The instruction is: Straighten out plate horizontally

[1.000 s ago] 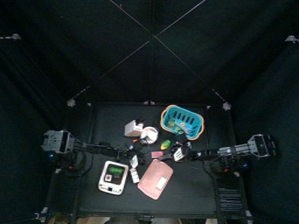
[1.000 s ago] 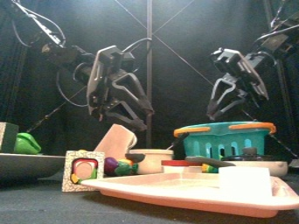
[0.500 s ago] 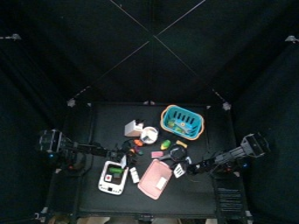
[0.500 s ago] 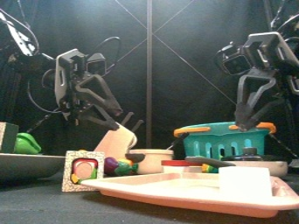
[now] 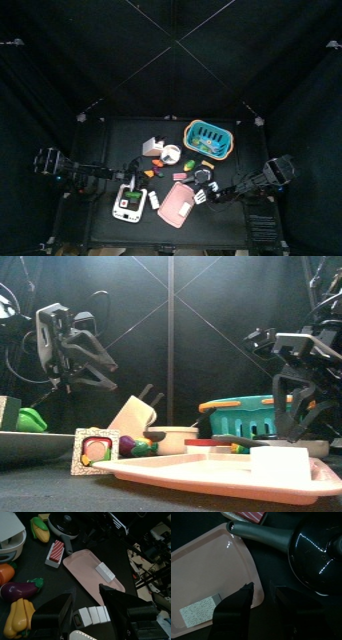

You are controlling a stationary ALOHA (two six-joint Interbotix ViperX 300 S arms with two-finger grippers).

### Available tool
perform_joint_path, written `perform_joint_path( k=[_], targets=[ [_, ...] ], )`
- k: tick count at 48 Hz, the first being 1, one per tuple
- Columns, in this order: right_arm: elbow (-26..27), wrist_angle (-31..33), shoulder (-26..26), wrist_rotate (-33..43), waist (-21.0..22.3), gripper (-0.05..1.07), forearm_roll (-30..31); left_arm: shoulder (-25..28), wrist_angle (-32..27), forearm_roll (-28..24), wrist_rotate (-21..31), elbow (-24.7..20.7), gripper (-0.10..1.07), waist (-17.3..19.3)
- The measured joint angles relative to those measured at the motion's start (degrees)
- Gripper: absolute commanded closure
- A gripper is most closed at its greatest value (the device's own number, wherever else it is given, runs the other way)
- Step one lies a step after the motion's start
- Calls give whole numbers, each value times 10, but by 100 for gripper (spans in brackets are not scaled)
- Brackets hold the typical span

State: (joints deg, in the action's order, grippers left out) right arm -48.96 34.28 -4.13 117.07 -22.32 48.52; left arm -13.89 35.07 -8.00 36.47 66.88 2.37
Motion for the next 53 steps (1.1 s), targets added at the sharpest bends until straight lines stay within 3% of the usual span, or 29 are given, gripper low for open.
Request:
perform_joint_path(
  k=[20, 53],
  targets=[
    [12, -19, 47, 0, -7, 29, -1, -51, 2, 57, -30, 34, 17, 0],
    [8, -20, 53, -1, -6, 31, -37, -51, 2, 61, -30, 34, 17, 0]
  ],
)
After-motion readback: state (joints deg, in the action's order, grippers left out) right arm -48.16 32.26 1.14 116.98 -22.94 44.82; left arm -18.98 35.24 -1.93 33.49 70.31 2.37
